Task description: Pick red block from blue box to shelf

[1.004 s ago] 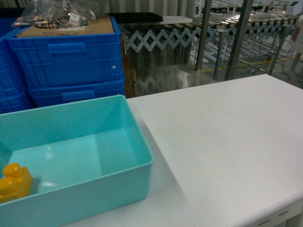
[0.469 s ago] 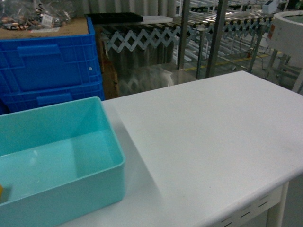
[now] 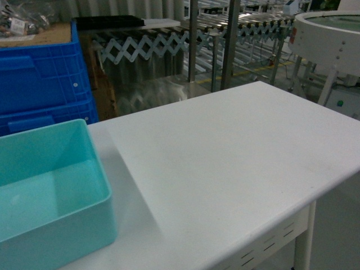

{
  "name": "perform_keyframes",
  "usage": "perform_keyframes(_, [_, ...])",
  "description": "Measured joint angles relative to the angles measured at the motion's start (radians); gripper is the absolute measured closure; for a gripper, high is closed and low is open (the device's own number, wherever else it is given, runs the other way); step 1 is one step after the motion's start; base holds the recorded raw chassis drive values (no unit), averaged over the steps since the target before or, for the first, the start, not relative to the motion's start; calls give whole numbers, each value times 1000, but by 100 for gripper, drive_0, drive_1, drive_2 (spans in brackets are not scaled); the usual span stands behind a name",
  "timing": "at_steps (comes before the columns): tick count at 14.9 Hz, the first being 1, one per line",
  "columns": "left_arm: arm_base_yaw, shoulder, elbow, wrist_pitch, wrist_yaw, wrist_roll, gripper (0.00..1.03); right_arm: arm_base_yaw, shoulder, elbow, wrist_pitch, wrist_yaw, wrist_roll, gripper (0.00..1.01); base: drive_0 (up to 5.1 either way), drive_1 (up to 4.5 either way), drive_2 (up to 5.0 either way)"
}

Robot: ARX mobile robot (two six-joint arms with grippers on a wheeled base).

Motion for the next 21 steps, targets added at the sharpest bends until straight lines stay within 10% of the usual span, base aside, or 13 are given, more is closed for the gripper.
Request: perform_keyframes(21, [0, 0, 0, 0, 0, 0, 5, 0, 0, 0, 0, 0, 0, 73, -155, -155, -155])
